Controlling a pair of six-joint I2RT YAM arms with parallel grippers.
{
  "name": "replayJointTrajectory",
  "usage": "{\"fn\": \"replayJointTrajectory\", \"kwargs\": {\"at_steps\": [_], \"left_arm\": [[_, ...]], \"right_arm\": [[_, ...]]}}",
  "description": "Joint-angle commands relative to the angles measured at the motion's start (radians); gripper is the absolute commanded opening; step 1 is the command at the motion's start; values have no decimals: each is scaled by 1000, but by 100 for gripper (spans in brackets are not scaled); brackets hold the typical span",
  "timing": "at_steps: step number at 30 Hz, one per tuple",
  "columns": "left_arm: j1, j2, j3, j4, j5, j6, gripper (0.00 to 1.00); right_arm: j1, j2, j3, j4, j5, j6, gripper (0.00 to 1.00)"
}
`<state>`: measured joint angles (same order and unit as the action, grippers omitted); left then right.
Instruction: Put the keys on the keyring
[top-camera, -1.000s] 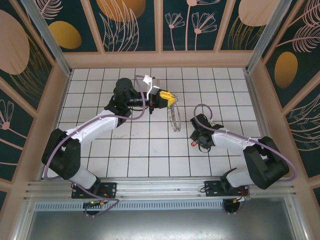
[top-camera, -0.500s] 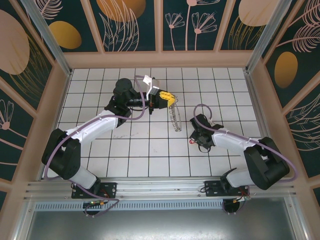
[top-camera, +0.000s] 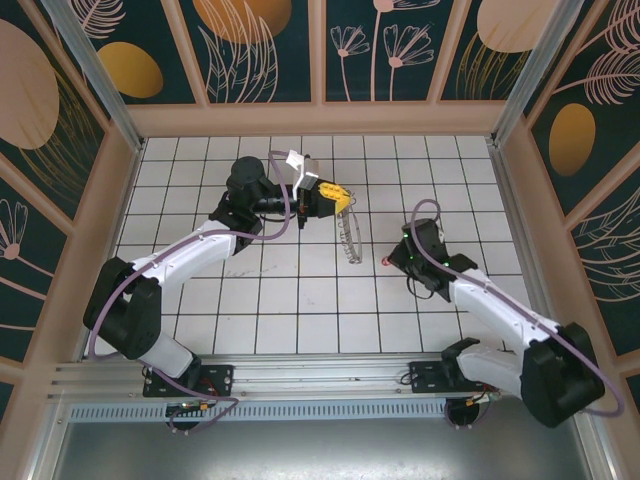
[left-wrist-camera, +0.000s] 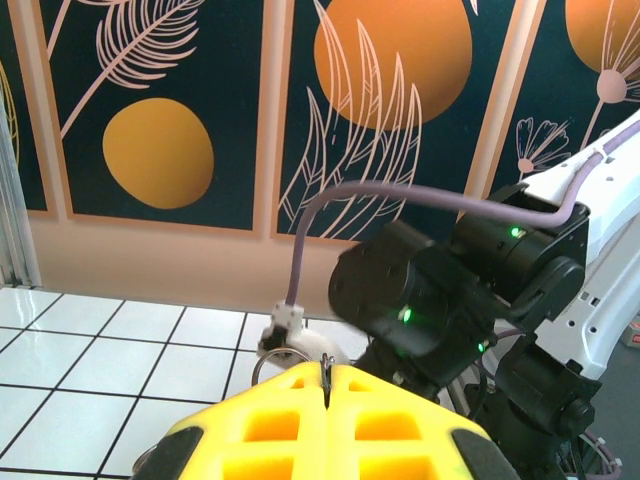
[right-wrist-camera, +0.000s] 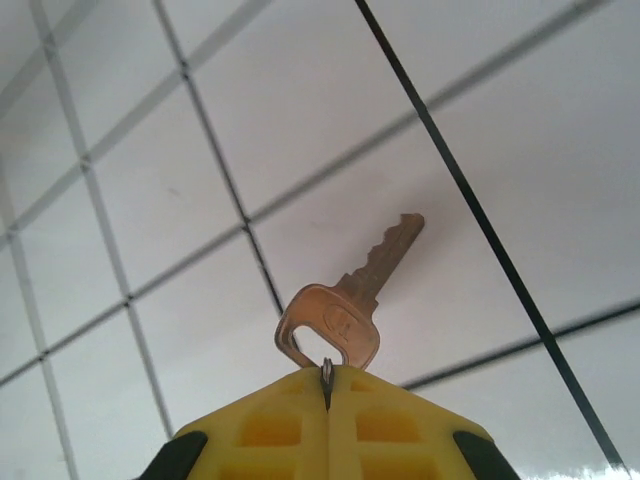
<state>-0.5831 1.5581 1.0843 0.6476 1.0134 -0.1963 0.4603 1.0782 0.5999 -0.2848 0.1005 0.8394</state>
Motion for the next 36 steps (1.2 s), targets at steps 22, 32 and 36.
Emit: {"fn": "replayJointTrajectory", "kwargs": {"at_steps": [22, 32, 36], "left_arm": [[-4, -13, 28, -18, 5, -3, 0], [-4, -13, 33, 9, 7, -27, 0], [-4, -15, 28, 18, 8, -33, 0]], "right_arm": [[-140, 158, 5, 77, -432, -444, 0], [37, 392, 157, -113, -230, -500, 0], [49, 433, 173, -113, -220, -510, 0]]}}
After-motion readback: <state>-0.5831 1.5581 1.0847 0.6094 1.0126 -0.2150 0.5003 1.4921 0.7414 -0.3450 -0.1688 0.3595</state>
